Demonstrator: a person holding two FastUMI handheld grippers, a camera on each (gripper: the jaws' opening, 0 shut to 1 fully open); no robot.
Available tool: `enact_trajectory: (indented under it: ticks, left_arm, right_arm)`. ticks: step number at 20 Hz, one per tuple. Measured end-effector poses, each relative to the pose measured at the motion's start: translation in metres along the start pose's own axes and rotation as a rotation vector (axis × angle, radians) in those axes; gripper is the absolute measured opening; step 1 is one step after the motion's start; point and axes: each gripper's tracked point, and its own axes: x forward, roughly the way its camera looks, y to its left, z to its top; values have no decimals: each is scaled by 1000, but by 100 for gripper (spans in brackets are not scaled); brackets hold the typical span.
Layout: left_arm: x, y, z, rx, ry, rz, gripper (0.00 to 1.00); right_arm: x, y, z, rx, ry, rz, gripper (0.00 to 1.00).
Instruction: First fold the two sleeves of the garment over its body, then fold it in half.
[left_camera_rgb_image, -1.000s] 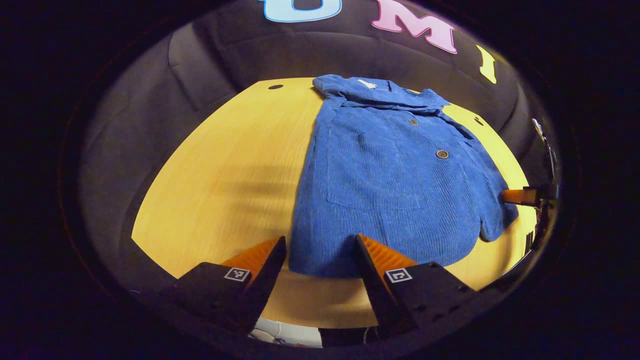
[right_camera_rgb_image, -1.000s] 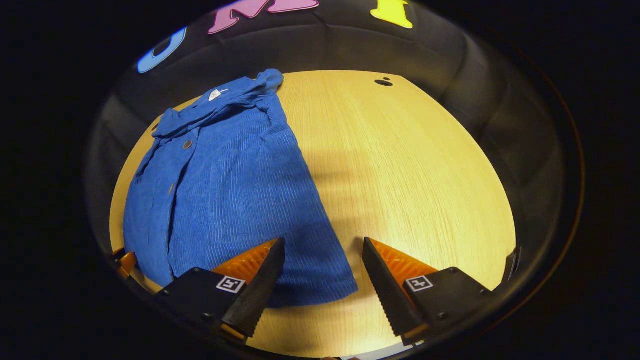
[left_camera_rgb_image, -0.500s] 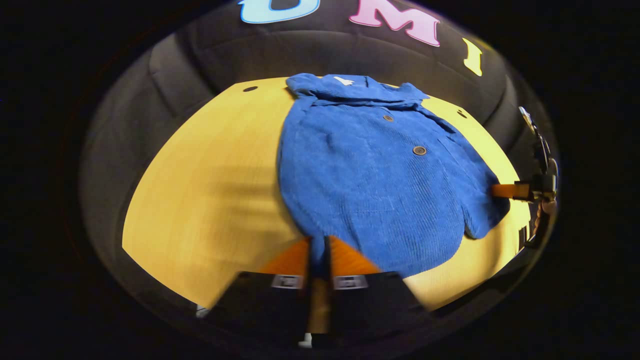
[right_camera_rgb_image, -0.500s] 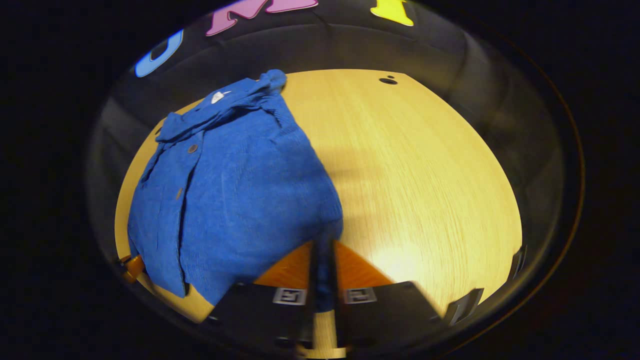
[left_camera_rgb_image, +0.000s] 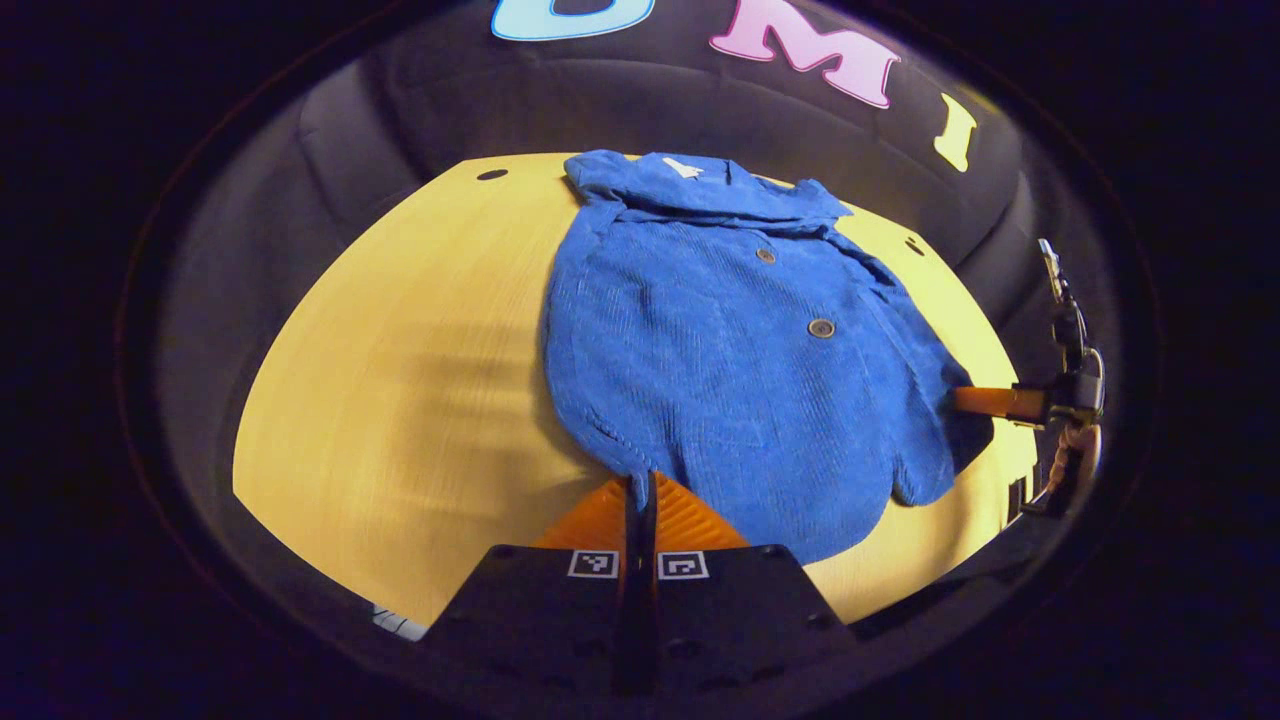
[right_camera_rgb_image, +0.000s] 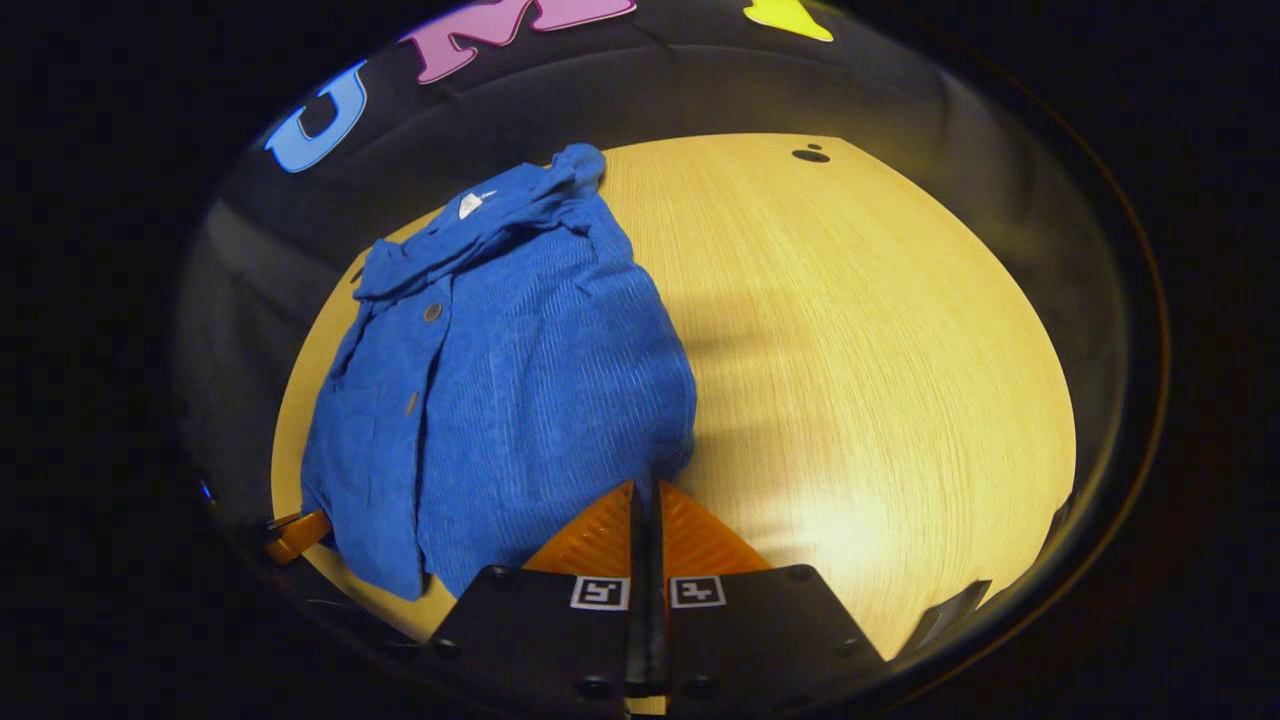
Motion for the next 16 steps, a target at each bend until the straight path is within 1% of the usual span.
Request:
enact_trajectory:
  ticks: [3, 6, 11, 14, 16]
  left_arm:
    - [-14, -9, 46, 16, -85, -33, 0]
    - [-17, -16, 104, 50, -167, -65, 0]
    - [-3, -20, 206, 71, -293, -93, 0]
    - [8, -13, 274, 83, -392, -98, 0]
    - [20, -5, 322, 108, -455, -79, 0]
  right_arm:
    - [-9, 19, 41, -38, -76, 32, 1]
    - [-9, 45, 97, -55, -166, 79, 1]
    - [2, 93, 203, -79, -296, 175, 1]
    - [15, 113, 271, -94, -372, 211, 1]
    - [26, 120, 318, -94, -435, 224, 1]
